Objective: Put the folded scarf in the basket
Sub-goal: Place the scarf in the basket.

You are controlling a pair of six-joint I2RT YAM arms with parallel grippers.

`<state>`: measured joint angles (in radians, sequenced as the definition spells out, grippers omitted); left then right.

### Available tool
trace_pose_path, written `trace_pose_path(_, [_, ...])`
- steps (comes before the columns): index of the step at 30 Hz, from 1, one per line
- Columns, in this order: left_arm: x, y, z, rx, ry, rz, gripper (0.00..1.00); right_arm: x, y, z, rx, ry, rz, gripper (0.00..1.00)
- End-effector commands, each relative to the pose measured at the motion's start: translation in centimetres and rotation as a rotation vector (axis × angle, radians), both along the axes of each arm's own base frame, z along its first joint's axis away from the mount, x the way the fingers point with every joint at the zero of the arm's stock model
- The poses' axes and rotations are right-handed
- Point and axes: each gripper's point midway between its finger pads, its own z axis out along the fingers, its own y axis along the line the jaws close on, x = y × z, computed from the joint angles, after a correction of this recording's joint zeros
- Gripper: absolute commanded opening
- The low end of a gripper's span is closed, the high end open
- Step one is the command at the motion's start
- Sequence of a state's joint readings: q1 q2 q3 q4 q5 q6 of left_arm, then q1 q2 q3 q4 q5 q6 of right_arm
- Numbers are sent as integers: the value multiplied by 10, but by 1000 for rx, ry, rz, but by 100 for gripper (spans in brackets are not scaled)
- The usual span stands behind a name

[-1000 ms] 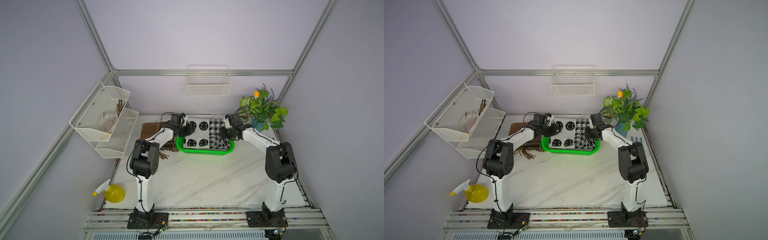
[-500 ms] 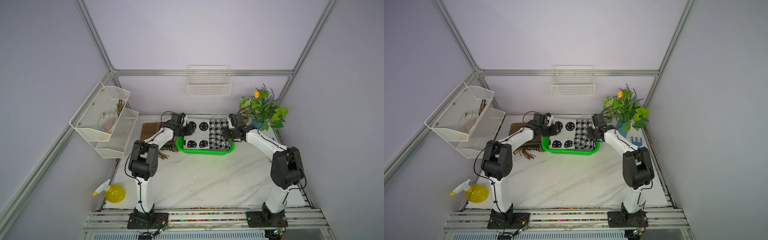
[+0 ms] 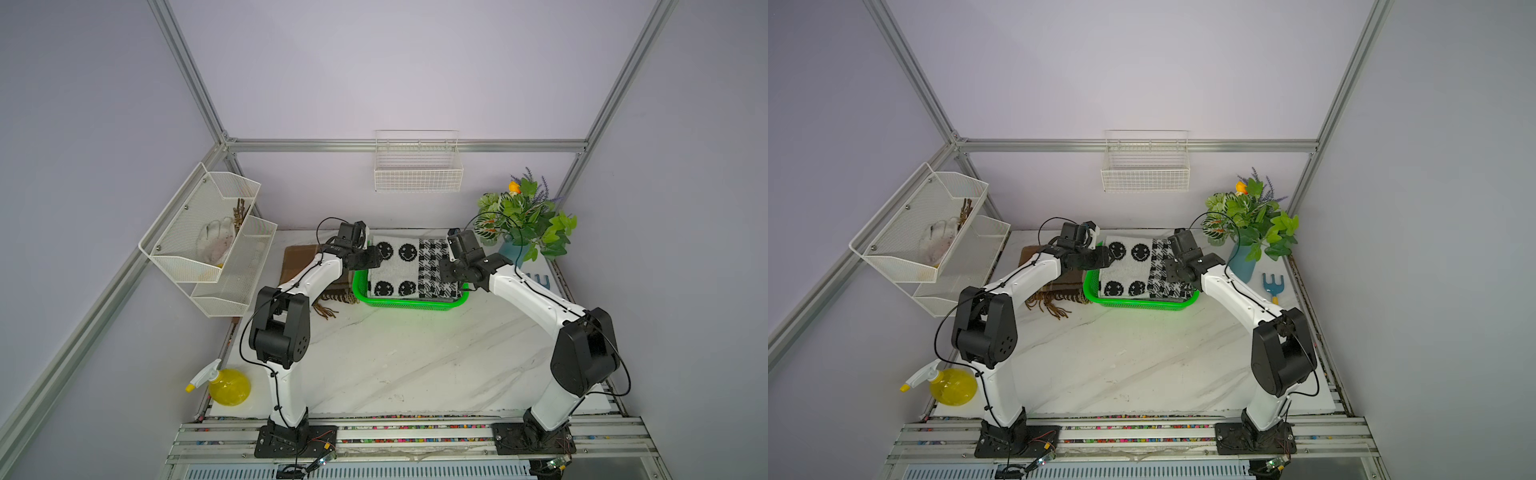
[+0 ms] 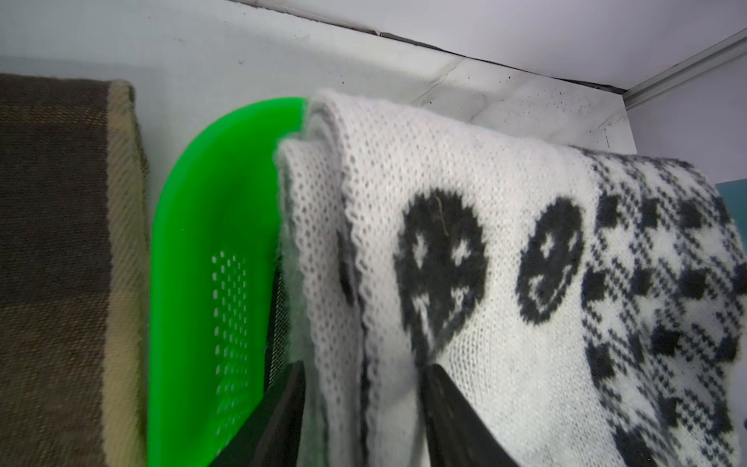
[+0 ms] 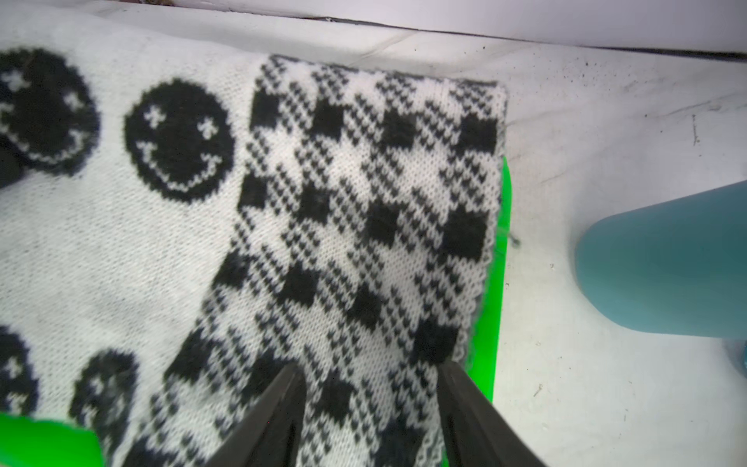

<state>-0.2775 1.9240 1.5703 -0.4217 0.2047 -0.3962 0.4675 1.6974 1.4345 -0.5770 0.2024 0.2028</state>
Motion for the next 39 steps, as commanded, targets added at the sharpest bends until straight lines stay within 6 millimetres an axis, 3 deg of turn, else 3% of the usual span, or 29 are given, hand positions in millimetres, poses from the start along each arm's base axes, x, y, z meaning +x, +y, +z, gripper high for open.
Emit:
trace_pose_path(1, [-10, 12, 64, 32, -141, 16, 53, -6, -7, 29, -22, -62, -25, 58])
trace_pose_path(6, [-25, 6, 86, -9, -178, -7, 54, -15, 41, 40, 129, -82, 123, 57])
trace_pose_path(10, [-35, -19, 83, -163, -152, -91, 54, -14, 92, 34, 306, -25, 262, 40])
trace_pose_path(13, [-37, -20, 75, -166, -152, -97, 54, -13, 112, 13, 355, 35, 297, 29])
trace_pose_path(18, [-31, 6, 58, -128, -119, -36, 54, -3, 99, -39, 237, 108, 214, 25])
trace_pose_path(22, [-32, 29, 52, -58, -139, 33, 55, 4, 84, -63, 153, 132, 181, 24])
trace_pose_path(26, [-31, 55, 42, -25, -132, 107, 56, 0, 92, -54, 183, 127, 217, 24])
trace_pose_path(30, [-23, 87, 18, 15, -121, 203, 58, -5, 84, -37, 182, 78, 202, 25])
trace_pose_path(35, [-5, 111, -19, 162, -74, 260, 68, -25, 99, -9, 251, 47, 274, 29])
trace_pose_path(39, [6, 129, -37, 230, -69, 329, 77, -34, 98, 7, 284, 19, 289, 33])
